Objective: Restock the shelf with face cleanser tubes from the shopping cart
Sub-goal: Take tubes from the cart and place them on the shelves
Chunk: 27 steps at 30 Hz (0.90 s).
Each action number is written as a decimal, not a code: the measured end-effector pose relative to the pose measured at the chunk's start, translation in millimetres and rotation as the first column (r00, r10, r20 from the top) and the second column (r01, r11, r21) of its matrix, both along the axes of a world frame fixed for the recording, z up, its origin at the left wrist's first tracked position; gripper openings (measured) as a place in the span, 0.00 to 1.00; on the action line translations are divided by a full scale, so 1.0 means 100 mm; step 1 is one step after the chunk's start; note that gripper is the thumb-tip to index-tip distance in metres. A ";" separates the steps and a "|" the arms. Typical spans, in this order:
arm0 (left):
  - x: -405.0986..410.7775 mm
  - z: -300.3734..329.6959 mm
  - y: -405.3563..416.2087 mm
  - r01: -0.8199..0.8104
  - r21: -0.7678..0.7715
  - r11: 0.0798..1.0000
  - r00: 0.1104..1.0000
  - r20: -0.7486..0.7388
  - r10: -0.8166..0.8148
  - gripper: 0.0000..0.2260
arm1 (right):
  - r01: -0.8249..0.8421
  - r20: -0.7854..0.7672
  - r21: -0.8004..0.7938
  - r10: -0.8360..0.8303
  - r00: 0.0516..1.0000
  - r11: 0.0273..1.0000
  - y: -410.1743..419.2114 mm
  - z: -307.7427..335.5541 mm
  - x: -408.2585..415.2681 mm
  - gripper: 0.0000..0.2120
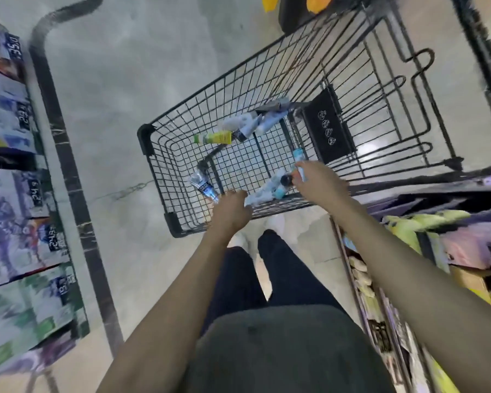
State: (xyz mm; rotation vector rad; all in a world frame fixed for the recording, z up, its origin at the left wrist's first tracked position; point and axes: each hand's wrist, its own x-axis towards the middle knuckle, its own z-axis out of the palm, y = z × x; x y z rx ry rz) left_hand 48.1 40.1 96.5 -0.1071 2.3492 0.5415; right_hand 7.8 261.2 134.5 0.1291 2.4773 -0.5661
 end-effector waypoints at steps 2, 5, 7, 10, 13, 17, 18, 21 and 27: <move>-0.12 -0.27 0.04 -0.002 -0.008 1.000 0.997 0.079 0.003 0.18 | -0.009 0.062 -0.007 0.010 0.998 1.000 0.05 -0.31 -0.18 0.20; -0.29 -0.70 0.13 0.033 -0.005 0.999 0.991 0.127 -0.032 0.21 | -0.034 0.140 0.013 0.032 0.990 0.999 0.10 -0.81 -0.39 0.17; -0.39 -1.02 0.18 0.056 0.000 0.998 0.990 0.129 -0.056 0.22 | -0.032 0.165 0.022 0.028 0.986 0.999 0.09 -1.13 -0.48 0.14; -0.48 -1.52 0.25 0.096 -0.026 0.995 0.982 0.169 -0.090 0.22 | -0.081 0.171 0.067 0.068 0.983 0.994 0.03 -1.62 -0.52 0.14; -0.50 -1.98 0.29 0.173 -0.059 0.983 0.970 0.183 -0.160 0.22 | -0.166 0.166 0.089 0.149 0.975 0.982 0.04 -2.10 -0.51 0.19; -0.46 -2.47 0.33 0.265 -0.080 0.961 0.948 0.203 -0.244 0.23 | -0.204 0.226 0.113 0.174 0.958 0.972 0.17 -2.64 -0.49 0.25; -0.45 -2.55 0.34 0.287 -0.090 0.954 0.943 0.201 -0.265 0.23 | -0.211 0.246 0.112 0.178 0.953 0.971 0.20 -2.74 -0.49 0.27; -0.46 -2.76 0.34 0.356 -0.124 0.926 0.925 0.190 -0.330 0.23 | -0.210 0.239 0.105 0.181 0.954 0.972 0.26 -2.97 -0.50 0.28; -0.57 -2.89 0.30 0.463 -0.072 0.884 0.875 0.199 -0.442 0.23 | -0.231 0.133 0.110 0.216 0.967 0.967 0.29 -3.18 -0.56 0.25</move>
